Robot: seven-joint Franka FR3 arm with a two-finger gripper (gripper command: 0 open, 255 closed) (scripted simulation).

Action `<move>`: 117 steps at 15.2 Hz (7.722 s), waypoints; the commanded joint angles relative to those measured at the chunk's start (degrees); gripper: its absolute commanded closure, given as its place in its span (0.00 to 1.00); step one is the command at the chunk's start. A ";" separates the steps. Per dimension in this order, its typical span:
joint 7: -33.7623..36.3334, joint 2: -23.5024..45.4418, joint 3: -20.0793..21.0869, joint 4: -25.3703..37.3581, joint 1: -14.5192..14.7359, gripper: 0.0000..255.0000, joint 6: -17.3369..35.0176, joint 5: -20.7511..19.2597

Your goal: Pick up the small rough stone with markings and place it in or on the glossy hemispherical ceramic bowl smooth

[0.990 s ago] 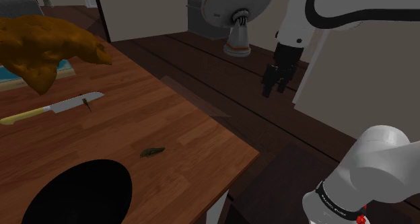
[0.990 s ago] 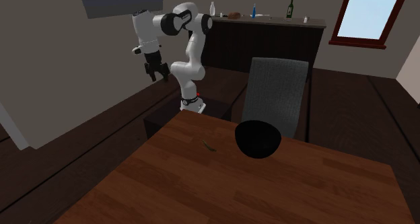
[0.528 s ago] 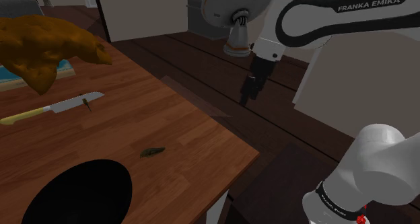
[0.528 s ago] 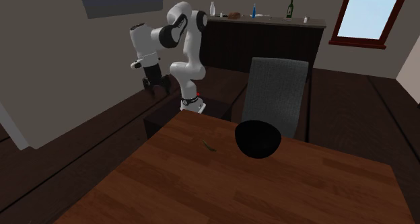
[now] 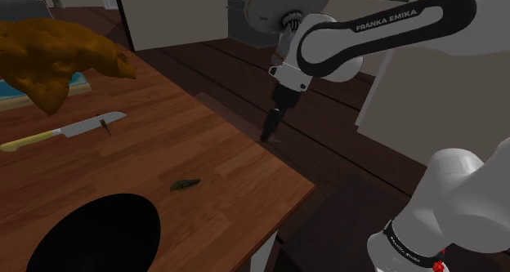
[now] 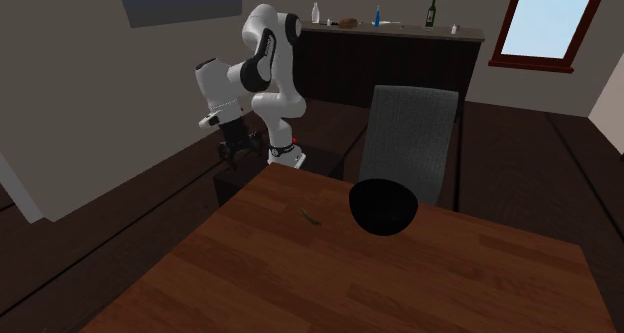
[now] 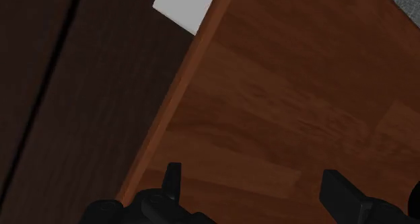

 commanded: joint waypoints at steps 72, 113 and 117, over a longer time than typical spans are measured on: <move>-27.37 20.89 4.53 28.55 13.77 1.00 -0.16 17.91; -11.89 33.15 14.40 34.33 25.10 1.00 17.75 13.88; -11.89 33.15 14.40 34.33 25.10 0.00 17.75 13.88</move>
